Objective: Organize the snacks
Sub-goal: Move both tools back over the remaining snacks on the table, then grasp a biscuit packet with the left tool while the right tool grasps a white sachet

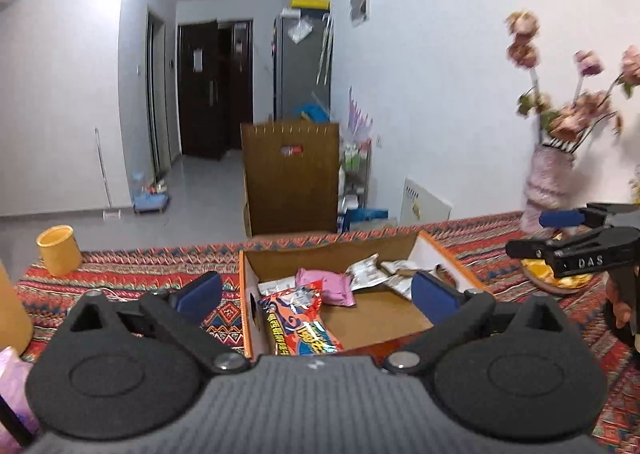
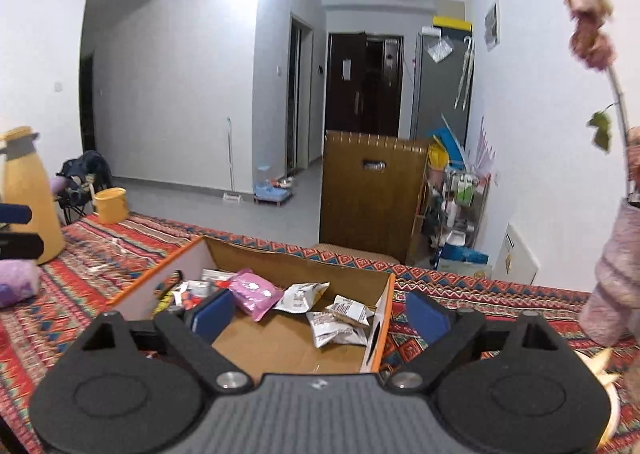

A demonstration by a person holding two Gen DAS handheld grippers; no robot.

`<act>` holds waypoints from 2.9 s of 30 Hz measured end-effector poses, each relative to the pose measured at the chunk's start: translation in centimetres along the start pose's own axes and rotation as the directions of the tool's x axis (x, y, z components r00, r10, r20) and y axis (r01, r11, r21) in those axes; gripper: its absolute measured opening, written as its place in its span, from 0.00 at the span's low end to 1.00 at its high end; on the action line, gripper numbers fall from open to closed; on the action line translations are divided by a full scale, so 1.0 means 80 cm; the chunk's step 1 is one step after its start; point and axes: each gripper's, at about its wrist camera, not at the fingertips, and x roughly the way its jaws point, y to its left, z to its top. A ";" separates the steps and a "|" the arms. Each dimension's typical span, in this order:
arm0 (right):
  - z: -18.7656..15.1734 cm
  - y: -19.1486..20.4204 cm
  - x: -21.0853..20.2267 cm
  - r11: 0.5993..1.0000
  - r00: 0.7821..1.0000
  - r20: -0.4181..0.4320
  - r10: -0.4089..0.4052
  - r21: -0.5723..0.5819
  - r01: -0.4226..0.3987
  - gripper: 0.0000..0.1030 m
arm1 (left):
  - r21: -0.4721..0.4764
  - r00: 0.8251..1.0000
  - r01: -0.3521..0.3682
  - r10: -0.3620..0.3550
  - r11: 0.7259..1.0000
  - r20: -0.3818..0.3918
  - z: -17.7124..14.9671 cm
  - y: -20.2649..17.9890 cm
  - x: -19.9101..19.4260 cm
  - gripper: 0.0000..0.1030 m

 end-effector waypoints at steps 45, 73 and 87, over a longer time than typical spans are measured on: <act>-0.300 0.147 -0.254 1.000 0.997 -0.072 0.022 0.014 -0.021 1.00 | -0.172 0.980 -0.077 0.043 0.982 -0.193 -0.265 -0.011 -0.190 1.00; -0.187 0.214 0.052 0.998 0.981 -0.184 0.061 -0.018 -0.066 0.59 | 0.012 0.983 -0.122 0.123 0.992 -0.137 -0.180 0.062 0.075 1.00; -0.191 0.197 0.054 0.989 0.975 -0.175 0.138 0.069 -0.127 0.39 | -0.089 0.965 -0.110 0.084 0.990 -0.250 -0.198 0.085 0.118 0.41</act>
